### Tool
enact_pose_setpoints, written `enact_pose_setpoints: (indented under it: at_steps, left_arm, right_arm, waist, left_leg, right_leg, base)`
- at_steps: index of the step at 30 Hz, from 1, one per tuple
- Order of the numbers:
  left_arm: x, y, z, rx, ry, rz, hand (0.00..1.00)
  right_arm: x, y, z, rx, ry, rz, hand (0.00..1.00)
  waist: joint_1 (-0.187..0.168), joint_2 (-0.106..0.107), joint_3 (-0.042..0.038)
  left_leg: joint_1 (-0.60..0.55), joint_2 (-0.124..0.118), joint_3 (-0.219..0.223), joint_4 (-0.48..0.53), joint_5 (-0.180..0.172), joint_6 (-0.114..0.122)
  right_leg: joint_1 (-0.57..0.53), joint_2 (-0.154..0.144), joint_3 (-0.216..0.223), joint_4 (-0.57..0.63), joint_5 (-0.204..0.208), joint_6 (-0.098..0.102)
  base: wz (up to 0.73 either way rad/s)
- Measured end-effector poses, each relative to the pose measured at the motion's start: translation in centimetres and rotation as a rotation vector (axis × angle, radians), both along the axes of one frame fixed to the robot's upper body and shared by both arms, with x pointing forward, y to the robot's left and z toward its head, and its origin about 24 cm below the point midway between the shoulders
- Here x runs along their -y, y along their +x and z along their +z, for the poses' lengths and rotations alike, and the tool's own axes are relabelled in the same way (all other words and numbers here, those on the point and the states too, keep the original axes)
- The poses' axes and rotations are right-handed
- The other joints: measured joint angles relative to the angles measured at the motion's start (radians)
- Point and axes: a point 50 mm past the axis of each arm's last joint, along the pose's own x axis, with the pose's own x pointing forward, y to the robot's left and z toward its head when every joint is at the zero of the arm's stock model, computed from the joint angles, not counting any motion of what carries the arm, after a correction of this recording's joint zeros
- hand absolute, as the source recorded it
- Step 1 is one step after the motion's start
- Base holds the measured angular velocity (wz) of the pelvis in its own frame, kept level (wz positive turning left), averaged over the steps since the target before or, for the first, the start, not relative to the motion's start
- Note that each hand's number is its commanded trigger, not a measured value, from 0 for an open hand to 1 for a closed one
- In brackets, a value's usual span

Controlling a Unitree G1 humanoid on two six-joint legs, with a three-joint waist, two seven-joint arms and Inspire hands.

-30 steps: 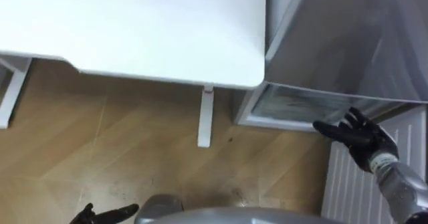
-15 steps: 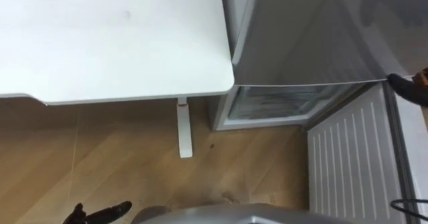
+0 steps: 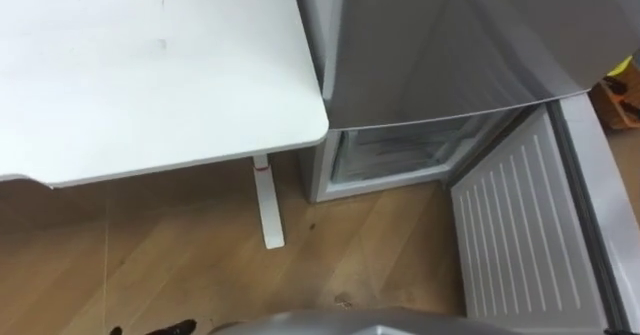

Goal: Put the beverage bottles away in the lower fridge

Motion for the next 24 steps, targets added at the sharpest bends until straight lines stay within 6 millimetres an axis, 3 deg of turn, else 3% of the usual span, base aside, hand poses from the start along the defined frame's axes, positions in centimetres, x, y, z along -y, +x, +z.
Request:
enact_pose_setpoints:
  at_steps: [7, 13, 18, 24]
  left_arm:
    - [-0.6, -0.8, 0.2, -0.03, 0.009, 0.041, 0.0]
    - [-0.8, -1.1, 0.1, -0.05, 0.014, 0.048, 0.0]
    - [-0.8, -1.8, 0.0, -0.086, 0.003, 0.052, 0.0]
    - [-0.8, -1.2, 0.0, -0.063, -0.007, 0.043, 0.0]
  right_arm:
    - [0.8, -4.2, -3.3, -0.166, 0.16, -0.116, 0.0]
    - [0.5, -6.4, -4.8, -0.187, 0.295, -0.174, 0.0]
    - [-0.1, -7.4, -5.6, -0.198, 0.366, -0.178, 0.0]
    - [-1.0, -8.9, -6.5, -0.214, 0.426, -0.171, 0.0]
  waist:
    - [0.001, -0.016, 0.0008]
    - [0.002, -0.015, 0.0026]
    - [0.003, -0.01, 0.0068]
    - [0.009, -0.016, 0.0087]
  left_leg:
    - [-0.002, 0.004, 0.001, -0.001, 0.0, 0.0]
    - [-0.001, 0.006, 0.0, 0.002, -0.001, -0.001]
    - [-0.001, 0.009, -0.001, 0.002, -0.003, -0.004]
    - [0.001, 0.016, -0.006, 0.017, -0.006, -0.007]
  right_leg:
    - [0.0, 0.003, 0.0, 0.001, 0.001, -0.002]
    - [0.001, 0.005, 0.003, 0.001, 0.003, -0.006]
    - [0.001, 0.008, 0.006, 0.0, 0.006, -0.009]
    - [0.023, 0.017, -0.001, -0.022, 0.015, -0.012]
  base:
    - [0.01]
    - [0.0]
    - [-0.01]
    - [0.02]
